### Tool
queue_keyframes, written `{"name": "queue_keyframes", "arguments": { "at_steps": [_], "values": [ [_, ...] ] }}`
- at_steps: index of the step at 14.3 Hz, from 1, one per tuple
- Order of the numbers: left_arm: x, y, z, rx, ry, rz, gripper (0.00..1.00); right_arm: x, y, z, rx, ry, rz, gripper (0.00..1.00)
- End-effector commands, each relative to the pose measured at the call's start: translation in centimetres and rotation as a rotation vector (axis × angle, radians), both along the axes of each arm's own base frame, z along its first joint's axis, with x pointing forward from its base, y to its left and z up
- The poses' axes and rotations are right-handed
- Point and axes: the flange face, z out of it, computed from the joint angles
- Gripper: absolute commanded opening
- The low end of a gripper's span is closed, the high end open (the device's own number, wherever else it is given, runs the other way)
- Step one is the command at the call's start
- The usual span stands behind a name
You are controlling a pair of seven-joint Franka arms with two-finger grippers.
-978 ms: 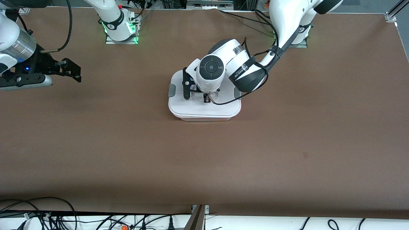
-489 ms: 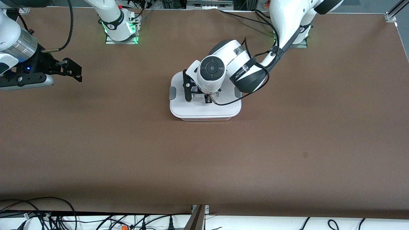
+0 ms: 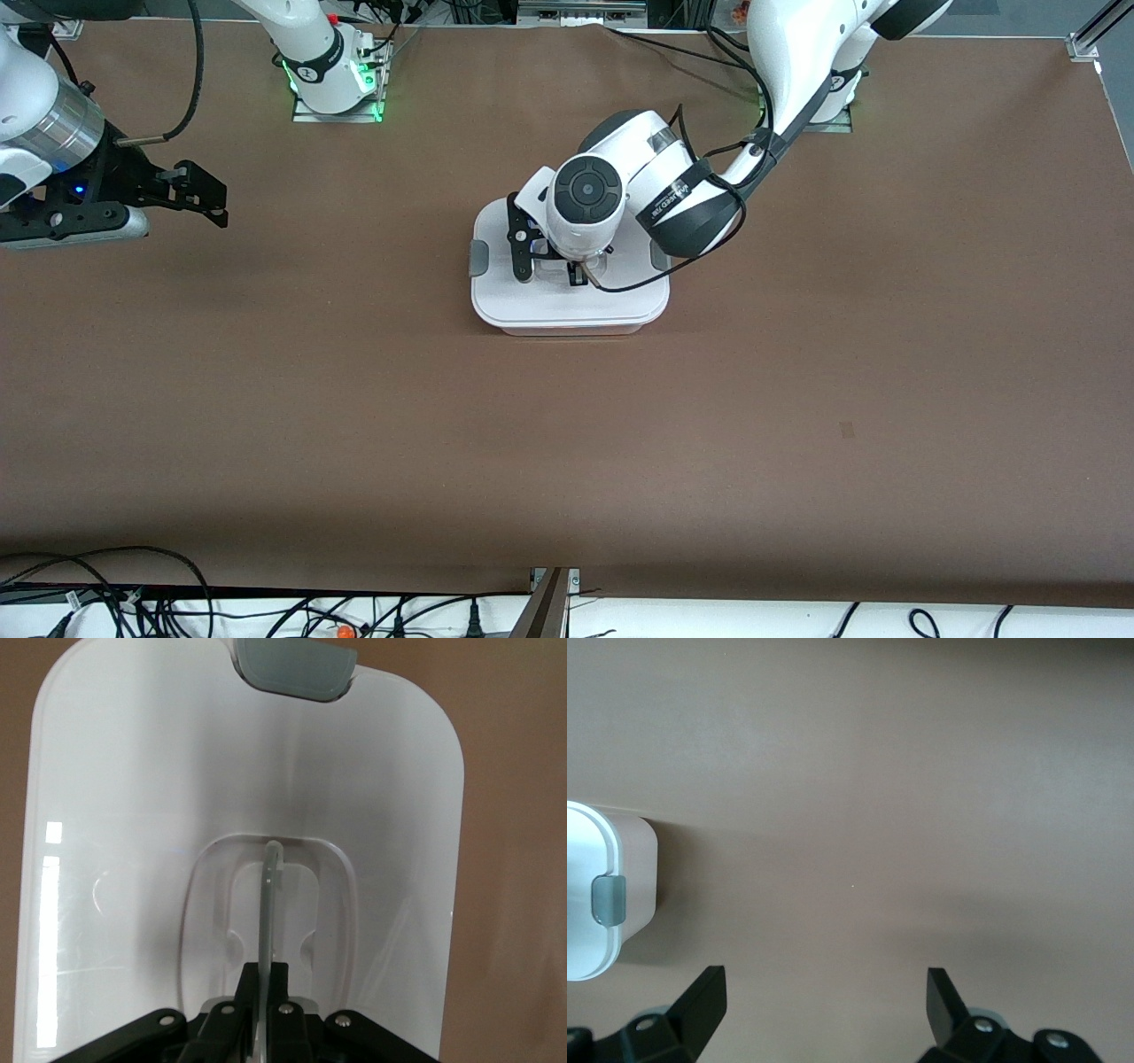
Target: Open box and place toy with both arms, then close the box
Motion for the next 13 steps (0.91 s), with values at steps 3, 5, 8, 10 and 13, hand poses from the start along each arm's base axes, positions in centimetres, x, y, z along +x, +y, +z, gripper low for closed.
{"name": "queue_keyframes", "arguments": {
  "at_steps": [3, 5, 8, 10, 13],
  "values": [
    [-0.1, 0.3, -0.1, 0.036, -0.010, -0.007, 0.00, 0.1, 0.2, 0.6, 0.018, -0.001, -0.015, 1.00],
    [0.0, 0.5, -0.1, 0.037, -0.009, -0.004, 0.10, 0.1, 0.2, 0.6, 0.017, -0.003, -0.015, 1.00],
    [0.5, 1.1, -0.1, 0.050, -0.020, -0.004, 0.18, 0.1, 0.2, 0.7, 0.018, -0.007, -0.015, 1.00],
    [0.3, 1.0, 0.0, 0.056, -0.018, 0.000, 0.99, 0.3, 0.3, 0.8, 0.022, -0.022, -0.015, 1.00],
    [-0.5, 1.3, 3.0, 0.078, -0.023, -0.010, 1.00, 0.3, 0.9, 0.9, 0.019, -0.026, -0.003, 1.00]
  ]
}}
